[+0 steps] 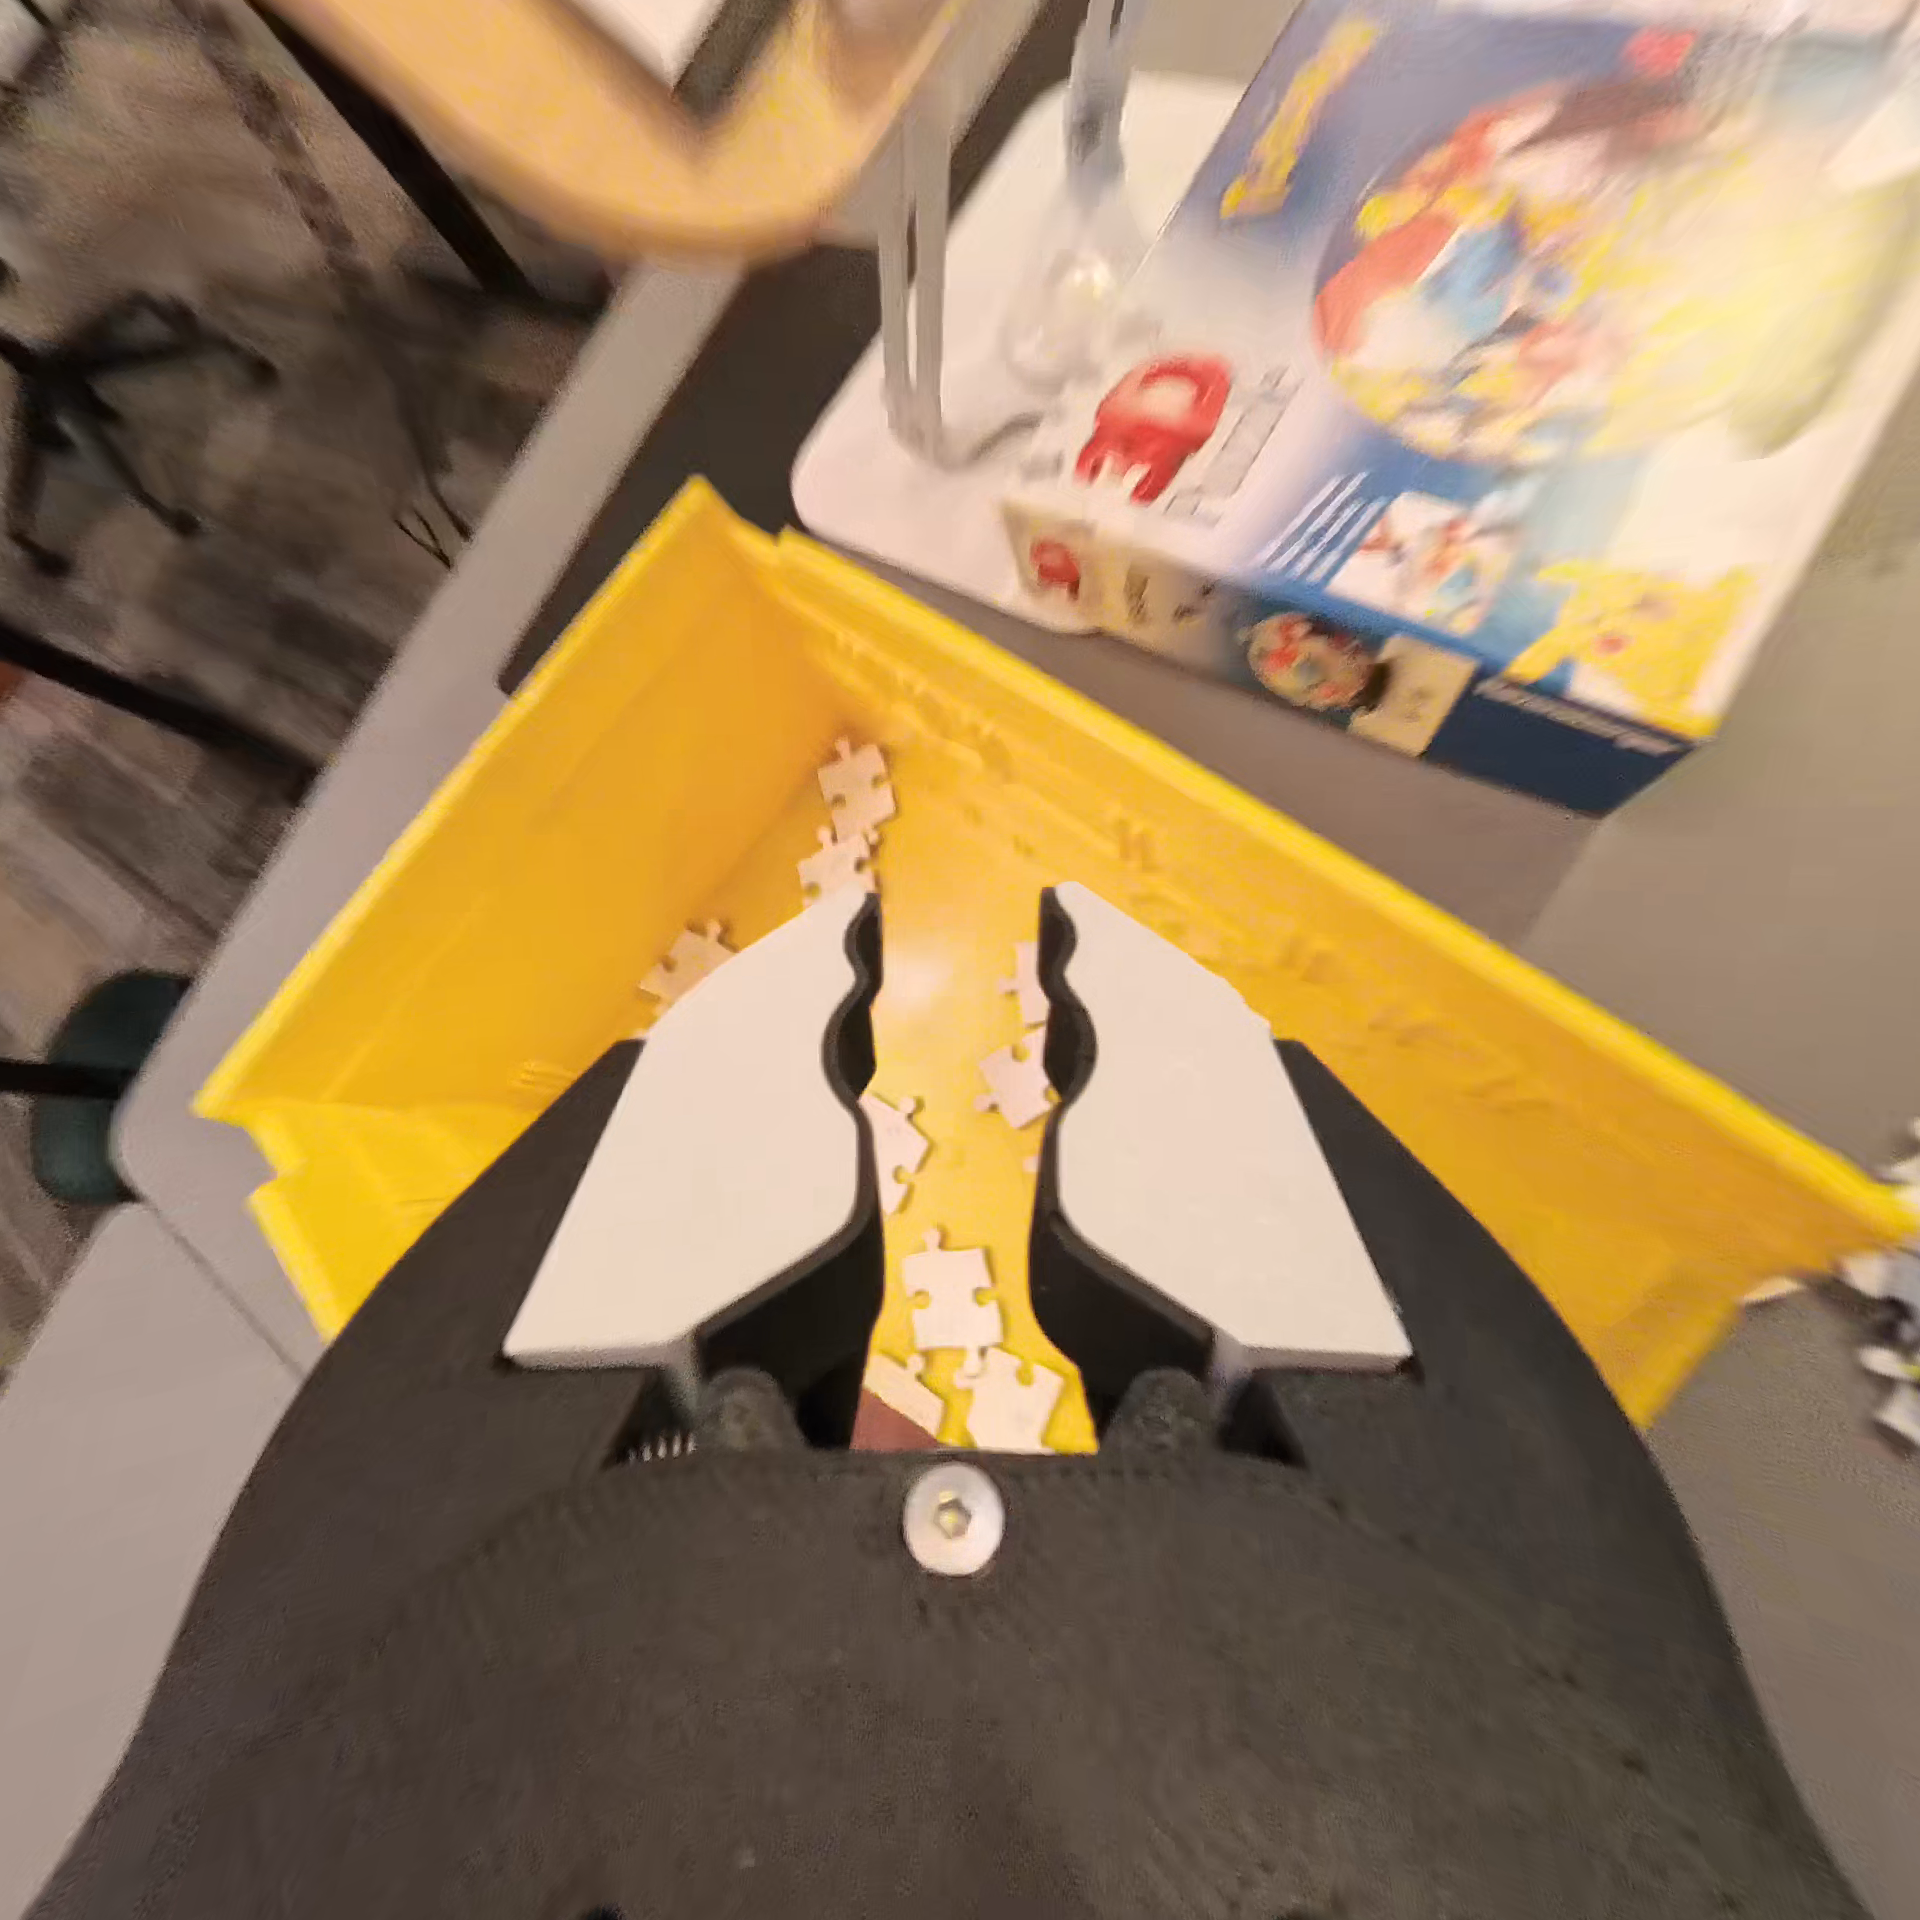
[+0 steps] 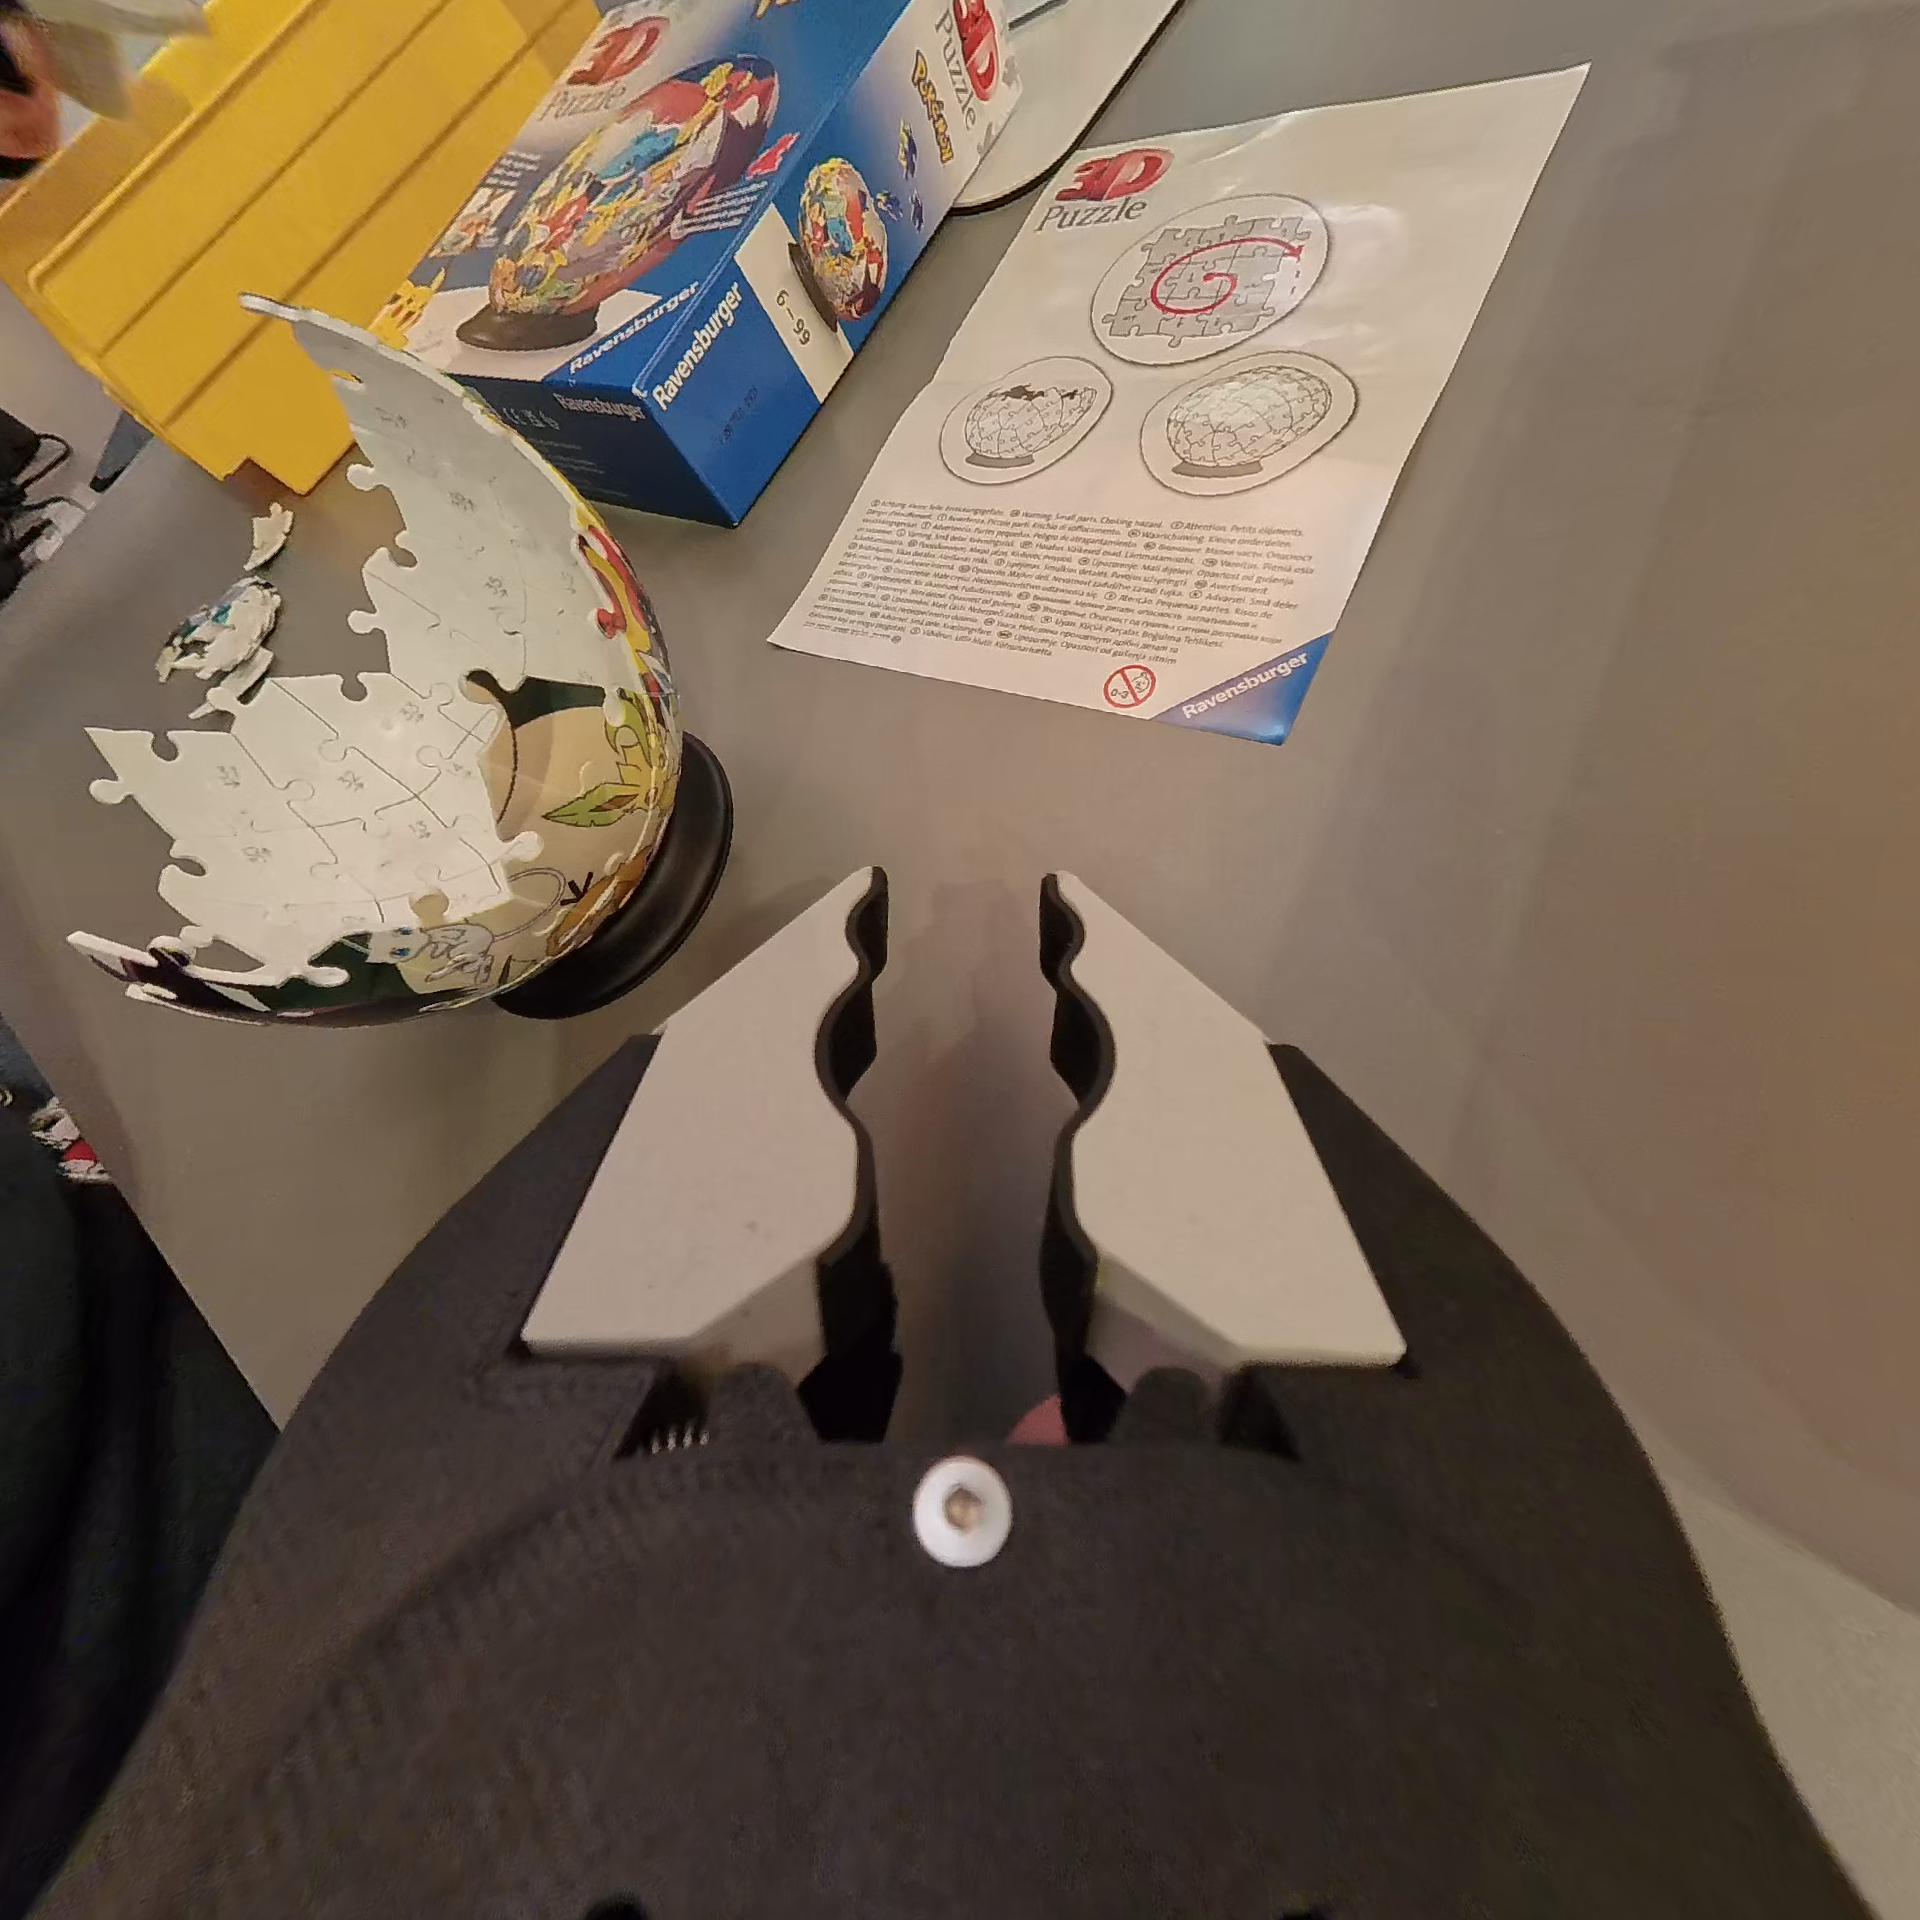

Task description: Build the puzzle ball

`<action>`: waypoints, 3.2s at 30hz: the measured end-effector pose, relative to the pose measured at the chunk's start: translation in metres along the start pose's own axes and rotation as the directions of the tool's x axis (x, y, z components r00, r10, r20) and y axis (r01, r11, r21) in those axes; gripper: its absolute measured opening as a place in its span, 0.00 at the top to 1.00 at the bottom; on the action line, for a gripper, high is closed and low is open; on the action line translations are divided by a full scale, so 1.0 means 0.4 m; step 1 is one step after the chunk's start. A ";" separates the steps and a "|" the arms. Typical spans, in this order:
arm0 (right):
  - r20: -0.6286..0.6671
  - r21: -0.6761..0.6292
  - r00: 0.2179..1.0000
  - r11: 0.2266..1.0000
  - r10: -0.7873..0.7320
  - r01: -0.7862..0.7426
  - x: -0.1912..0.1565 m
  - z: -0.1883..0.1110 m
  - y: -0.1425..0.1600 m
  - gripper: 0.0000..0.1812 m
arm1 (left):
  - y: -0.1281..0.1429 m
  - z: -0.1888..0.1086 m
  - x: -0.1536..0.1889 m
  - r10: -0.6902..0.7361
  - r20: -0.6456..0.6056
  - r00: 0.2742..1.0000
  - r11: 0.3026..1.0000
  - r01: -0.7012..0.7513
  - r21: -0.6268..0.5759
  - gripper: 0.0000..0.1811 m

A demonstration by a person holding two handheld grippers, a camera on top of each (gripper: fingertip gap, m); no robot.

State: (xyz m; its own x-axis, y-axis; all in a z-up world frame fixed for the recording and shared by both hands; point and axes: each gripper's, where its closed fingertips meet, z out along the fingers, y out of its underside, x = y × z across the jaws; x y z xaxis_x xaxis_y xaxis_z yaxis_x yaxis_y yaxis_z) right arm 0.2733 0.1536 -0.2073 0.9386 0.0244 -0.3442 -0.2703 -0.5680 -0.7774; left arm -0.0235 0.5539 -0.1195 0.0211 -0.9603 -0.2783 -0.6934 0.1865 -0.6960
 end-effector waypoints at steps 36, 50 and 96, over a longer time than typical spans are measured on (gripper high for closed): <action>0.039 0.051 0.999 0.999 0.019 -0.020 -0.006 -0.013 -0.015 0.84 | 0.061 0.067 -0.077 -0.078 -0.009 0.997 0.981 0.075 -0.178 0.99; 0.038 0.046 0.999 0.999 -0.002 0.000 -0.012 -0.012 -0.013 0.84 | 0.070 -0.120 0.509 0.027 -0.226 0.974 0.999 -0.034 -0.028 0.99; 0.072 0.052 0.997 0.998 -0.026 0.023 -0.027 -0.016 -0.013 0.83 | 0.280 0.151 -0.066 -0.168 0.150 0.974 0.890 0.216 -0.401 1.00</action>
State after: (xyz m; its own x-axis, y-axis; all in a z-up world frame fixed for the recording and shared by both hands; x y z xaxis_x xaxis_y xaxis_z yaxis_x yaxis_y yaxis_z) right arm 0.2661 0.1511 -0.1962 0.9275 0.0987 -0.3606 -0.2597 -0.5237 -0.8114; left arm -0.0581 0.6128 -0.2302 0.2456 -0.9357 -0.2533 -0.9015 -0.1244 -0.4145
